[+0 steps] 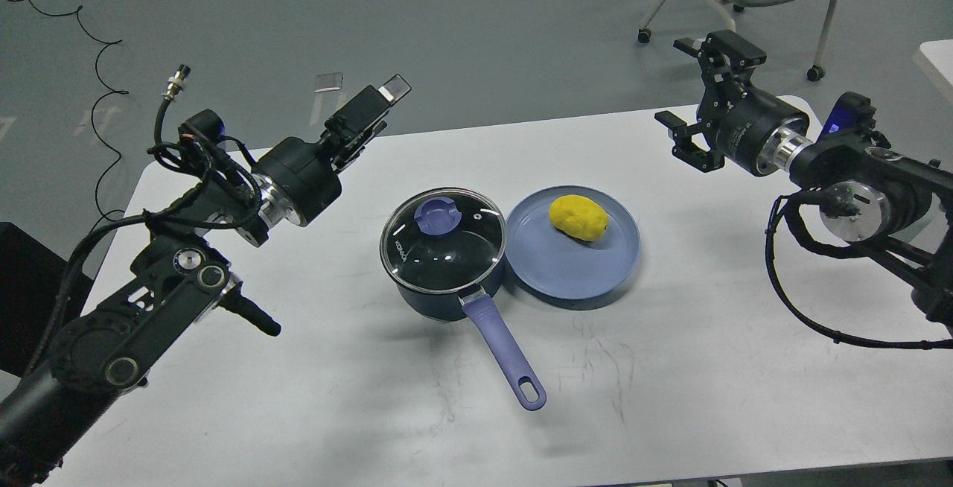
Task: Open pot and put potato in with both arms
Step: 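Lower the left gripper onto the blue knob of the lid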
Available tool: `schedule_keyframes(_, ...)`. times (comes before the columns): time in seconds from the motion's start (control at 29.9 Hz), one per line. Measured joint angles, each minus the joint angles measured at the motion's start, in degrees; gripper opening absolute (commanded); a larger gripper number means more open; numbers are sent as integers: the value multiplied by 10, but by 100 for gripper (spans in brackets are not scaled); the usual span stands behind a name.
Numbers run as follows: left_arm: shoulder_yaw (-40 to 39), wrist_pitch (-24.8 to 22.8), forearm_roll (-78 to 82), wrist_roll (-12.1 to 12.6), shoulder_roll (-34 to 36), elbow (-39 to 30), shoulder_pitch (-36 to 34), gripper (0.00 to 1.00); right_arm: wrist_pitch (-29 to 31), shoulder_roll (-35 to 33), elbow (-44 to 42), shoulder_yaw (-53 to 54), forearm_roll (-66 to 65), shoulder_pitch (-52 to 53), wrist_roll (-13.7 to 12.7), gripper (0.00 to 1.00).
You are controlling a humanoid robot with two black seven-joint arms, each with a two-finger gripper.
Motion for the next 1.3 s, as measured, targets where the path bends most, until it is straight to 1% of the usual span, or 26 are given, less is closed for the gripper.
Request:
schedule_keyframes(0.07,13,19,94,-18,-3,-1,-1,98,-1,-1,-3,7,1,-7,2,100)
schedule_keyframes(0.13,34,40,171,-28,-7,-1,-2,98,-1,-2,-5,14,1,-14,2,100)
schedule_keyframes(0.3,84,69,283,-30,-10,-3,-12,98,-3,-3,-10,18,1,-21,3,100)
schedule_keyframes(0.5,100,97,401,-30,-12,0,-12,98,-4,-3,-14,20,4,-23,4,100)
schedule_keyframes(0.77,105,101,429,-30,-22,19,-6,98,-6,-2,-18,24,6,-25,4,100)
schedule_keyframes(1.04,119,114,429,-30,-51,68,4,98,-8,0,-19,29,6,-25,3,100)
schedule_keyframes(1.14,122,129,429,-31,-53,77,7,98,-9,-1,-19,31,6,-25,3,100)
schedule_keyframes(1.3,134,173,429,-33,-60,100,9,98,-9,-2,-24,34,6,-25,3,100)
